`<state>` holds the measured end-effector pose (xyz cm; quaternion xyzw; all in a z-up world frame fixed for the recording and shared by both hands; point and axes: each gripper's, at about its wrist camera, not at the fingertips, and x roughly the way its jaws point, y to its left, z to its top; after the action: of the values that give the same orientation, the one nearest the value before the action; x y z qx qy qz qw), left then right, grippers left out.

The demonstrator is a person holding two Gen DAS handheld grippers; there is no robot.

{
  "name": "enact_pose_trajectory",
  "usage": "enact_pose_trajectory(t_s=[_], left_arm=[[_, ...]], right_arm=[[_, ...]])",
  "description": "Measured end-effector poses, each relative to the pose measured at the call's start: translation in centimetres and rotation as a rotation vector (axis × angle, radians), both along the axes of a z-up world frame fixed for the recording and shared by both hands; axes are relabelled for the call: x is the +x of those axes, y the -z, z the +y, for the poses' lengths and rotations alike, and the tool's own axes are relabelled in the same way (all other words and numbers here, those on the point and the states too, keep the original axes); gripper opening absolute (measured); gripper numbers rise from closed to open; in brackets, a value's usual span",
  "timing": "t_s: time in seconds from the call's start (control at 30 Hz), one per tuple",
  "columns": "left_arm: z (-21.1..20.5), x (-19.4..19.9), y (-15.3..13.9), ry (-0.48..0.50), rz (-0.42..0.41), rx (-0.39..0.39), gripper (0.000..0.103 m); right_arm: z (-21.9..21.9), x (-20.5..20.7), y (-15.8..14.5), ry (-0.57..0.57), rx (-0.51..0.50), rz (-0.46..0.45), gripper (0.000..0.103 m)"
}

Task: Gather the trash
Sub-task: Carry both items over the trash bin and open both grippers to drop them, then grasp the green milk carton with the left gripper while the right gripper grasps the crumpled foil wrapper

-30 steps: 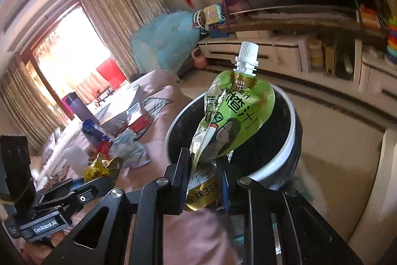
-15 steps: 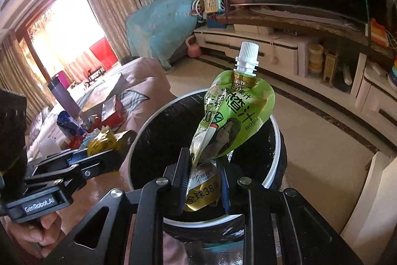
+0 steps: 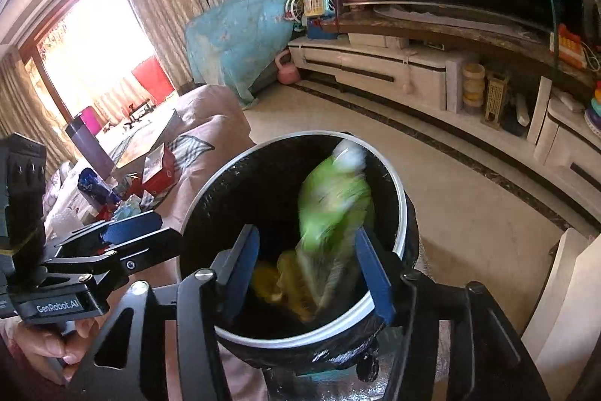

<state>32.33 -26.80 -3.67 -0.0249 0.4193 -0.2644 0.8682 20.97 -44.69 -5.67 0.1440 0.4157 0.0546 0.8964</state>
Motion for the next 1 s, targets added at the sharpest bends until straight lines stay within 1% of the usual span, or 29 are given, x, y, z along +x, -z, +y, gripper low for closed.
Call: enact_pose_trajectory(t_s=[0.03,0.1,0.17,0.2,0.37,0.57,0.83,1.0], left_arm=[[0.5,-0.5,-0.1,-0.006,-0.004,-0.007,0.068],[1.4,-1.5,-0.2,-0.019,-0.012,-0.013,0.07],[2.5,-2.6,-0.3,-0.033,-0.02,-0.022,0.071],[3.1,-3.2,-0.3,-0.039,-0.023,-0.025,0.071],[6.1,-6.6,-0.2,-0.081,-0.027,-0.021,0.073],[10.6,-10.4,-0.3,-0.147,-0.032,-0.024,0.074],[16.3,-14.9,-0.6,-0.237,-0.034,-0.02,0.075],[18.4,-16.8,-1.2,-0.245,-0.063,0.017,0.079]], right_arm=[[0.1,-0.2,-0.1,0.001,0.002,-0.005,0.057],[0.2,-0.6,-0.5,0.003,0.01,-0.015,0.064],[0.6,-1.2,-0.8,0.011,0.015,-0.034,0.075],[0.8,-1.5,-1.0,0.013,0.02,-0.043,0.076],[2.9,-2.9,-1.5,0.012,0.066,-0.064,0.089],[6.9,-4.5,-1.7,-0.017,0.119,-0.089,0.095],[12.4,-4.9,-0.9,-0.103,0.149,-0.062,0.095],[15.0,-4.7,-0.4,-0.143,0.143,-0.048,0.095]])
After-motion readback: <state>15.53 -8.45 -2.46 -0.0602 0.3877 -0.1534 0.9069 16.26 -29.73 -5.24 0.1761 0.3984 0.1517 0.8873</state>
